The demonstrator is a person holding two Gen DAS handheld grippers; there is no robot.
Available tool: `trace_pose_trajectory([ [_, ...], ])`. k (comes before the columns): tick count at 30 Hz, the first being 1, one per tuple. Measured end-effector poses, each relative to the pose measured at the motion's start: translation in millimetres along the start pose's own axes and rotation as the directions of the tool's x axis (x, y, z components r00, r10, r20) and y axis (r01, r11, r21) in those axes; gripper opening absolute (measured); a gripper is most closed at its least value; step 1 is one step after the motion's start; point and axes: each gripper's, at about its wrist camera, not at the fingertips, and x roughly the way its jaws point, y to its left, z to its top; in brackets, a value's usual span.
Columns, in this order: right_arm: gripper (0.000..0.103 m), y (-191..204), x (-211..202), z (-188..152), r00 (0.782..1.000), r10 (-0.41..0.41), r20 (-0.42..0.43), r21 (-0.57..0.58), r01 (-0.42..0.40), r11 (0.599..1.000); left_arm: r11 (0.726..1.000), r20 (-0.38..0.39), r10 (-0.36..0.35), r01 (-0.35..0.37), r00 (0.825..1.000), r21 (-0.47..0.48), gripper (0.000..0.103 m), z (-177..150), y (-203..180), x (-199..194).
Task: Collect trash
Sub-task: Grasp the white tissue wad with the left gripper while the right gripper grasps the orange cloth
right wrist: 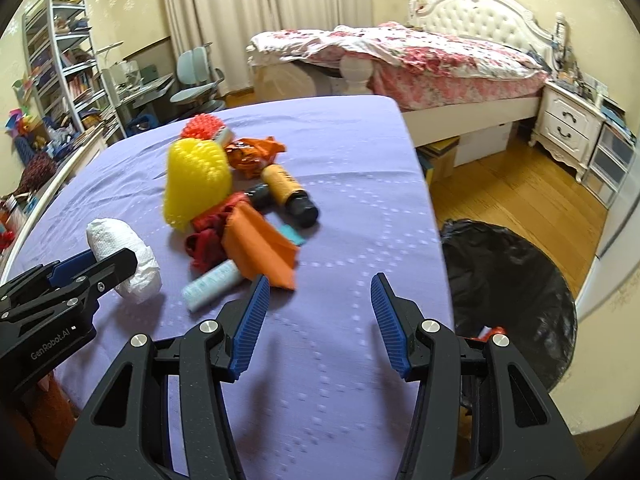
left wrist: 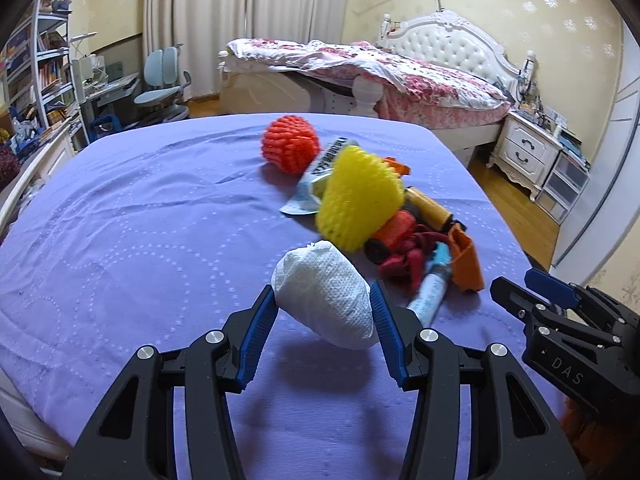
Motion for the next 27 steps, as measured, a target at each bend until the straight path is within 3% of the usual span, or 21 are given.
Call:
trace_pose_trajectory([
  [4,0.052,11.3,1.4,2.7,1.000,0.016,-0.002,-0.022,-0.016,1.000,1.000,-0.003,0.027,-0.027,1.000,-0.003,0.050,-1.8,11.7,2.4],
  [15,0.051,29.1,22.5,15.2,0.999,0.044,-0.026,-0.040,-0.045,0.998,1.000,-0.011,0.012,-0.013,1.000,-0.022,0.050,-1.8,22.7,4.0],
  [18,0.030,29.7,25.8,16.7,0.998,0.051,-0.038,-0.041,-0.053,0.998,1.000,-0.011,0.008,-0.008,1.000,-0.021,0.050,-2.7,21.6,4.3],
  [27,0.020,22.0,11.9,15.2,0.998,0.060,-0.008,-0.027,-0.061,0.998,1.000,-0.003,-0.021,0.021,1.000,-0.017,0.050,-3.7,12.7,-1.9],
])
